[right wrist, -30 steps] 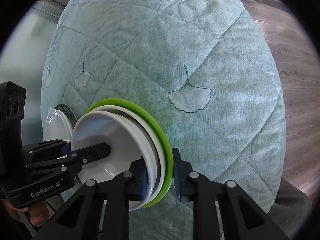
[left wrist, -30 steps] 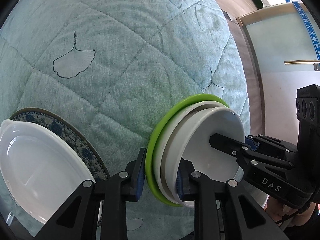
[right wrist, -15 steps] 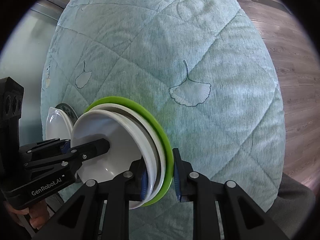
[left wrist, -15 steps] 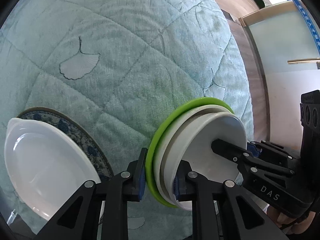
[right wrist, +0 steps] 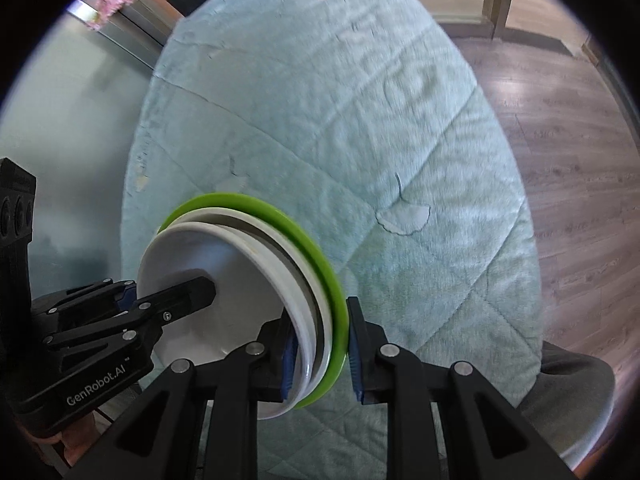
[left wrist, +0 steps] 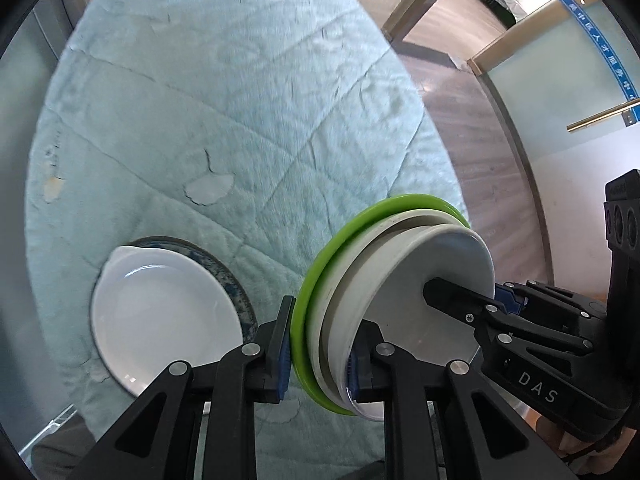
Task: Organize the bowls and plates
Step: 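Carry the nested bowls with both grippers over the plate stack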
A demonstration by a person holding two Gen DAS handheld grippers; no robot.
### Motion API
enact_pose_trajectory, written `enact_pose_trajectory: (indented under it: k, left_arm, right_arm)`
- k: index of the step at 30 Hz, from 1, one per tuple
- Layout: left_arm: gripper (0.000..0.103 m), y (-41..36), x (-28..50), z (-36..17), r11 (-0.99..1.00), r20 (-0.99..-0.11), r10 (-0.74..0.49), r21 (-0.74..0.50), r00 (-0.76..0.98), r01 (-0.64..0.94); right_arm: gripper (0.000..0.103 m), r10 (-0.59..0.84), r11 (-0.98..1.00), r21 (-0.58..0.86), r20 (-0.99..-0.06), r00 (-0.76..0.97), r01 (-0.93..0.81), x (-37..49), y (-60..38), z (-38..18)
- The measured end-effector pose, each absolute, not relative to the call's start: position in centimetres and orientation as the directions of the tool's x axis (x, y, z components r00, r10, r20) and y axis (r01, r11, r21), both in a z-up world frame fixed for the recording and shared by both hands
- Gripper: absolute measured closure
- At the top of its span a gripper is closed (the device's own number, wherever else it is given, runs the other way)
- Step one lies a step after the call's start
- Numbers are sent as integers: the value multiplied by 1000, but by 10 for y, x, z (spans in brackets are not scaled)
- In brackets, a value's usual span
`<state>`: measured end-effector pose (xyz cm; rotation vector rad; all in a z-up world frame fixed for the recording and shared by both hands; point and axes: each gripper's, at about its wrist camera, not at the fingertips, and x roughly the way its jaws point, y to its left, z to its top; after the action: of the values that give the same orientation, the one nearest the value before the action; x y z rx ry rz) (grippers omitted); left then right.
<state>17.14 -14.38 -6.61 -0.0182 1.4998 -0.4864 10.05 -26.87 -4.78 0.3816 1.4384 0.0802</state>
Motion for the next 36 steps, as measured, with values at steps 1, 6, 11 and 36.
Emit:
enact_pose_trajectory:
  k: [1,6,11,36]
  left_arm:
    - [85,-142,170,-59,903,-946,-323,-308,1,299]
    - [85,-128,162,-28,895,-932,-360,-334,37,296]
    - [86,-107,153,-8,899,-925,-373,-340,73,276]
    - [86,61,143,-55,942,-940,-335,-332,70,51]
  right_arm:
    - [83,280,938,303,-948,149,169,100,-268,-43]
    - [83,240,955,268,-950,202,126,94,-257,-7]
    - [83,246,957,272,-945,217,100,94,-247,11]
    - [82,291,957,289,-953,82,-40,116,-101,-30]
